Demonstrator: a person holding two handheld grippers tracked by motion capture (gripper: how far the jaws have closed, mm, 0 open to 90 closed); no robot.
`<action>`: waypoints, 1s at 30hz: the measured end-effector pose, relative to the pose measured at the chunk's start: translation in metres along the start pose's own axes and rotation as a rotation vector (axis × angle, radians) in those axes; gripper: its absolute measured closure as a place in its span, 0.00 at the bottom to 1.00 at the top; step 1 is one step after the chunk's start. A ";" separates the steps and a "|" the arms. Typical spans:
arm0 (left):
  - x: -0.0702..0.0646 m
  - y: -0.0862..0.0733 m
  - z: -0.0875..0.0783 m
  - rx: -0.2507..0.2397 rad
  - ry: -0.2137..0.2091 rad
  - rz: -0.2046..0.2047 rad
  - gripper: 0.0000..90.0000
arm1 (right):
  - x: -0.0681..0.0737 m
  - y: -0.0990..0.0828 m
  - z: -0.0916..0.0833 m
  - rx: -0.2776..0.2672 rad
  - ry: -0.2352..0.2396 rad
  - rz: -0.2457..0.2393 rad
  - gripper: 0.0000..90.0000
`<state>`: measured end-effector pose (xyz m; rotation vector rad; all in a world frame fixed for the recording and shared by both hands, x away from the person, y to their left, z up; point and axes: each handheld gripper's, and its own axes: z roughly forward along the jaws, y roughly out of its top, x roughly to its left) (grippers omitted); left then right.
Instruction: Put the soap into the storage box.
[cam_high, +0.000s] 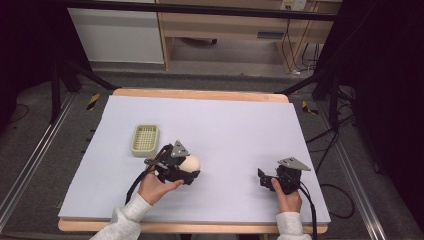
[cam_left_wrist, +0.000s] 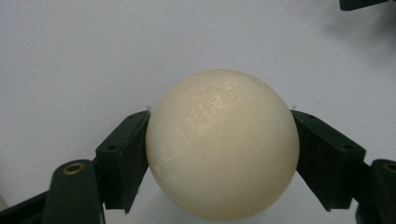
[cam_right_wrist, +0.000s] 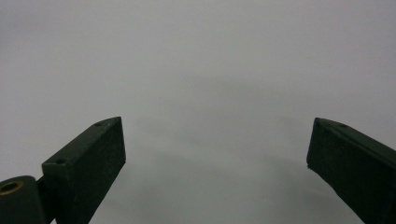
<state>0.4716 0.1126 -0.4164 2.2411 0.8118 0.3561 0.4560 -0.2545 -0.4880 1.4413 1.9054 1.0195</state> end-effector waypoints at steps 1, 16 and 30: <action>0.001 0.000 -0.001 0.002 0.001 0.001 0.26 | 0.000 0.000 0.000 0.000 0.000 0.000 0.05; 0.018 0.000 -0.010 0.005 0.025 -0.021 0.26 | 0.000 0.000 0.000 0.000 0.000 0.001 0.05; 0.035 0.002 -0.023 -0.009 0.053 -0.048 0.26 | 0.000 0.000 0.000 0.001 0.002 0.003 0.05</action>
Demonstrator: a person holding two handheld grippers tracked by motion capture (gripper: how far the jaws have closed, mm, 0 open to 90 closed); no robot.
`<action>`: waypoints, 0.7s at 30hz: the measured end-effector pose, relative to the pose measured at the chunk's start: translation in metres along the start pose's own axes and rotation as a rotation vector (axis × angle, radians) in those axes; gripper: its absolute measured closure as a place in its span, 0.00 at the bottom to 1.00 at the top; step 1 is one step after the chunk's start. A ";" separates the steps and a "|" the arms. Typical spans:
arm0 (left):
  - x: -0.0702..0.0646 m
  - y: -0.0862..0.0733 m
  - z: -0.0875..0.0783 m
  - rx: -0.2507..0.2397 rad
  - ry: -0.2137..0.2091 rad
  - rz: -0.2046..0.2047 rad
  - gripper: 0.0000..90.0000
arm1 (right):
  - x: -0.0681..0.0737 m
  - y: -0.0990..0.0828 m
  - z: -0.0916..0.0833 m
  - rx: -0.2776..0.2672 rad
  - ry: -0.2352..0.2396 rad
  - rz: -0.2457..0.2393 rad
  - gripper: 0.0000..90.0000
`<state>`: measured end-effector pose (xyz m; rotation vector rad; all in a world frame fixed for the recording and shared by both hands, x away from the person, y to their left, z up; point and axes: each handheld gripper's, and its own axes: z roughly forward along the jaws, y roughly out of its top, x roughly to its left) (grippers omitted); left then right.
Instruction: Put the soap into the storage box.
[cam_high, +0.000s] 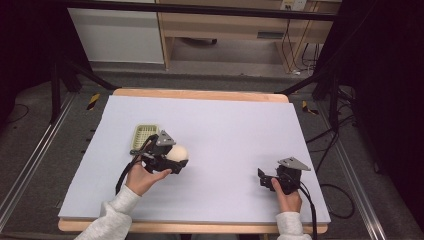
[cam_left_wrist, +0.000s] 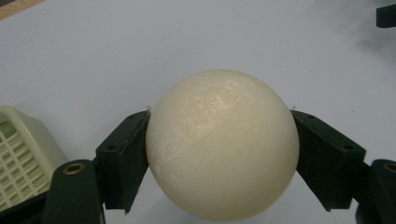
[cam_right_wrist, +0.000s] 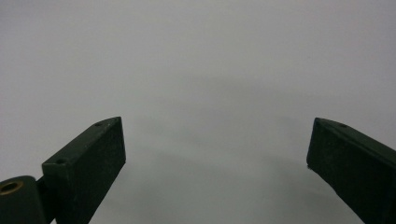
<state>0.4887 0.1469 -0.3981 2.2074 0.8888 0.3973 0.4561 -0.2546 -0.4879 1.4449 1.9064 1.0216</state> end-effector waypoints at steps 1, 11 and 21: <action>0.001 0.000 -0.001 0.001 0.000 -0.005 0.26 | 0.000 0.000 0.000 0.000 0.000 0.000 0.05; 0.013 0.001 -0.006 -0.001 0.023 -0.022 0.26 | 0.000 0.000 0.000 0.000 -0.001 0.000 0.05; 0.026 0.001 -0.009 -0.003 0.048 -0.043 0.26 | 0.000 0.000 0.000 0.001 -0.001 0.000 0.05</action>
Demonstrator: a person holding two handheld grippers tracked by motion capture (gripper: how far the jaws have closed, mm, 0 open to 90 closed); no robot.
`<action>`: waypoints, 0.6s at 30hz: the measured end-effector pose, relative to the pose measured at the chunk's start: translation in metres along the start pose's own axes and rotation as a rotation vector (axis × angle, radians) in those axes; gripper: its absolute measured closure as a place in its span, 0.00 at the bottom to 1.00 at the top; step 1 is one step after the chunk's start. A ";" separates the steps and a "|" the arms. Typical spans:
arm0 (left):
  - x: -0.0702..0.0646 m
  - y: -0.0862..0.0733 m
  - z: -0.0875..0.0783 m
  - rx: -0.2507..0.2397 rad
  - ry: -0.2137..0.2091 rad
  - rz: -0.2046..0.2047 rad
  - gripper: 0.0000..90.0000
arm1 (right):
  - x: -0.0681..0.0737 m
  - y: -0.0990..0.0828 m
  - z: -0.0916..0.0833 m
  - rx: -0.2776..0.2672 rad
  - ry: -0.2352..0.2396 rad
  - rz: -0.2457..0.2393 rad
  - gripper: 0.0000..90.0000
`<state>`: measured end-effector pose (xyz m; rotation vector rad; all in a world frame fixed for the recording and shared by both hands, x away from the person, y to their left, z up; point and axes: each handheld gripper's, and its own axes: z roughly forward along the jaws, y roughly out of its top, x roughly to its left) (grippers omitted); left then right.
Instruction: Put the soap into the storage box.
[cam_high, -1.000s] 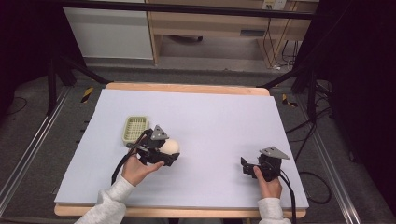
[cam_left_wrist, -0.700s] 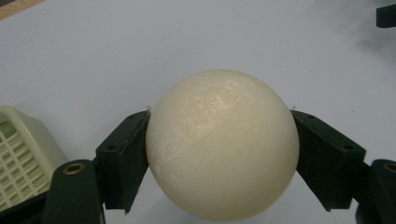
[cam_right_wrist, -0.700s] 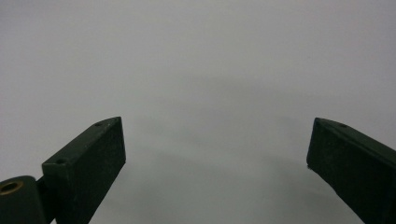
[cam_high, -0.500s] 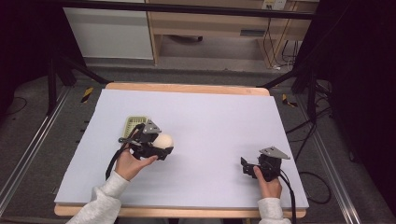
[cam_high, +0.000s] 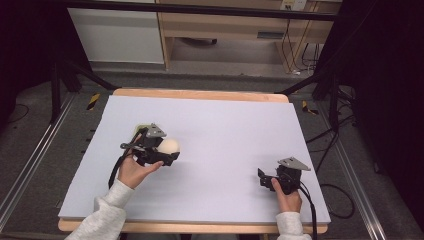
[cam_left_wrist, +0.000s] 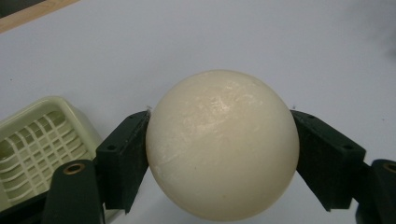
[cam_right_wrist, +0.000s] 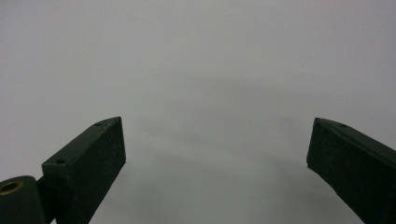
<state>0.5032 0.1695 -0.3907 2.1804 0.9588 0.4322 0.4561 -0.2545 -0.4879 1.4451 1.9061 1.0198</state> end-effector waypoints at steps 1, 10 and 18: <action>0.001 0.000 0.000 -0.001 0.002 -0.007 0.26 | 0.000 0.000 0.000 0.000 0.000 0.000 0.05; 0.015 0.000 -0.002 0.001 0.025 -0.031 0.26 | 0.000 0.000 0.000 0.000 -0.001 -0.001 0.05; 0.027 -0.001 -0.001 -0.001 0.044 -0.060 0.26 | 0.000 0.000 0.000 0.001 0.000 -0.001 0.05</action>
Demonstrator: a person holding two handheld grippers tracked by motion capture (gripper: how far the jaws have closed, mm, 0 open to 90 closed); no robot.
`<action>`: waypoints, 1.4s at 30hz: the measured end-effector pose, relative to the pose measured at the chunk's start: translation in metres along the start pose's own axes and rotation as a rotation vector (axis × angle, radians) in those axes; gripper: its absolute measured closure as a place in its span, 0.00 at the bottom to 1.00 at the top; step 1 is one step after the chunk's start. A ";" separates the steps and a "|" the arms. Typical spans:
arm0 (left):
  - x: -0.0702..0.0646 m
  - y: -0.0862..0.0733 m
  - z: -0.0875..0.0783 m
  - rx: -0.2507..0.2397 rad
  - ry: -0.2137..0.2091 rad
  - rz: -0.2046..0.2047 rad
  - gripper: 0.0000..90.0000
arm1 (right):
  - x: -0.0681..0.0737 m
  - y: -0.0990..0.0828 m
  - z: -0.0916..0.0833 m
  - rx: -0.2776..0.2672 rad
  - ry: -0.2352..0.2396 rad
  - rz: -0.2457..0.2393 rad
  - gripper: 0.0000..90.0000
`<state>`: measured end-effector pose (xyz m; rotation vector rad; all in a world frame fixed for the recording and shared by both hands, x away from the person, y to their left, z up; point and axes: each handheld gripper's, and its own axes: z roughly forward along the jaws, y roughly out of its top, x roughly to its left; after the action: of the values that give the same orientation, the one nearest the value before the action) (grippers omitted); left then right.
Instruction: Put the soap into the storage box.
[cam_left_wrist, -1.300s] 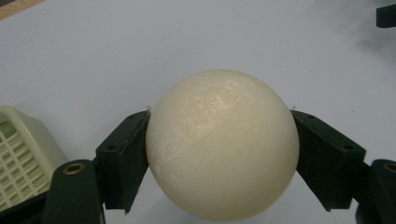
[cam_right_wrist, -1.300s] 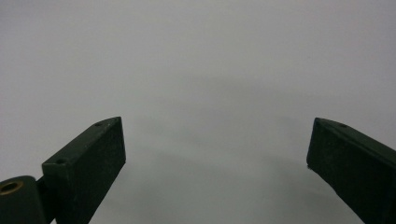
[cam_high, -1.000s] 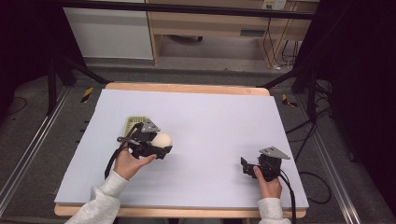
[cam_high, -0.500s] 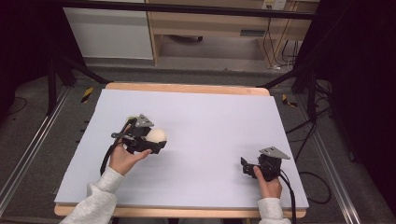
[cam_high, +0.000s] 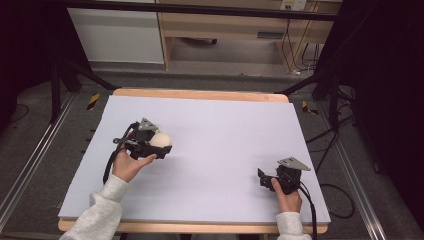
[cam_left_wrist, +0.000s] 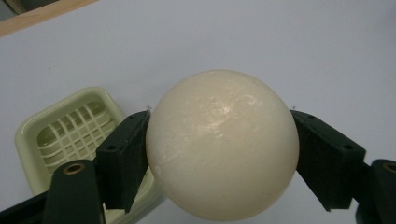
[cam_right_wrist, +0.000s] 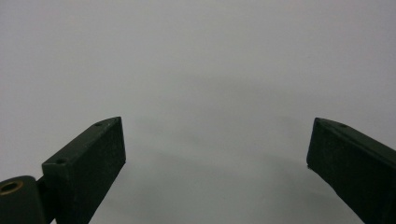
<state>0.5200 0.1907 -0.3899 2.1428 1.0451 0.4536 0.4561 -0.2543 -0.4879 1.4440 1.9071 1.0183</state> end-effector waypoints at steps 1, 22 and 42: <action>0.002 0.000 0.000 0.001 0.003 -0.005 0.26 | 0.000 0.000 0.000 0.000 0.000 0.000 0.05; 0.028 0.001 0.004 0.010 0.046 -0.060 0.26 | 0.000 0.000 0.000 0.000 0.002 0.001 0.05; 0.046 0.000 0.012 0.009 0.071 -0.104 0.26 | 0.000 0.000 0.000 0.002 0.003 0.005 0.05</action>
<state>0.5548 0.2216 -0.3973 2.0820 1.1941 0.4791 0.4564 -0.2545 -0.4879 1.4497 1.9085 1.0216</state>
